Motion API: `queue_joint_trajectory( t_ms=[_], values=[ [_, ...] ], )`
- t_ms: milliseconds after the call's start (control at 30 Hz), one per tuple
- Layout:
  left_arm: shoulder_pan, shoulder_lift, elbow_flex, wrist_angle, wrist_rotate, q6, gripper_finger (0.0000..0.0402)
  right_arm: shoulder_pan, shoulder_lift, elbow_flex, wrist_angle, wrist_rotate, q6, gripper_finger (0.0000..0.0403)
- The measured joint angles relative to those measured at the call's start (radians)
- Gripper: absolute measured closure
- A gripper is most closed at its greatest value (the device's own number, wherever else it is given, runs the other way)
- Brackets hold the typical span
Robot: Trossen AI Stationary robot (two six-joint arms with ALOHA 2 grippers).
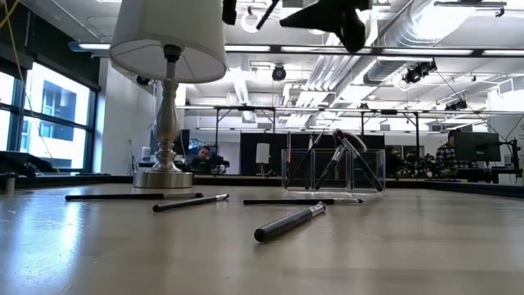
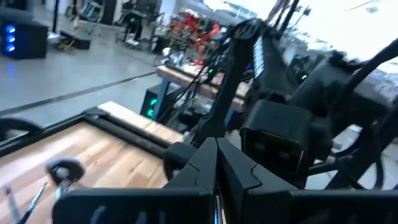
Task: Pick & Place Makeup Supplies
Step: Put the makeup brush into the transparent organizer
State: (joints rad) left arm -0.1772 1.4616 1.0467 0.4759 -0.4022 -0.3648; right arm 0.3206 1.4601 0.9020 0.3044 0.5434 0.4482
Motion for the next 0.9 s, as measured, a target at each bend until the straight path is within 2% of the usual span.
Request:
queue_joint_trajectory(
  t_ms=[200,433,600,800,900],
  values=[
    [0.000,0.000,0.000,0.031,0.036,0.002,0.0401,-0.001,-0.001,-0.001,0.131,-0.039,-0.078,0.0222],
    [0.000,0.000,0.000,0.050,0.056,0.002,0.0401,-0.001,-0.001,-0.001,0.159,-0.034,-0.059,0.0233],
    [0.000,0.000,0.000,0.057,0.080,0.001,0.0401,-0.001,-0.001,-0.002,0.188,-0.039,-0.064,0.0286],
    [-0.001,0.000,0.000,0.062,0.092,-0.003,0.0401,-0.003,-0.001,-0.002,0.182,-0.048,-0.086,0.0381],
    [0.000,0.000,0.000,0.060,0.111,-0.002,0.0401,-0.002,-0.001,-0.002,0.172,-0.046,-0.086,0.0386]
  ],
)
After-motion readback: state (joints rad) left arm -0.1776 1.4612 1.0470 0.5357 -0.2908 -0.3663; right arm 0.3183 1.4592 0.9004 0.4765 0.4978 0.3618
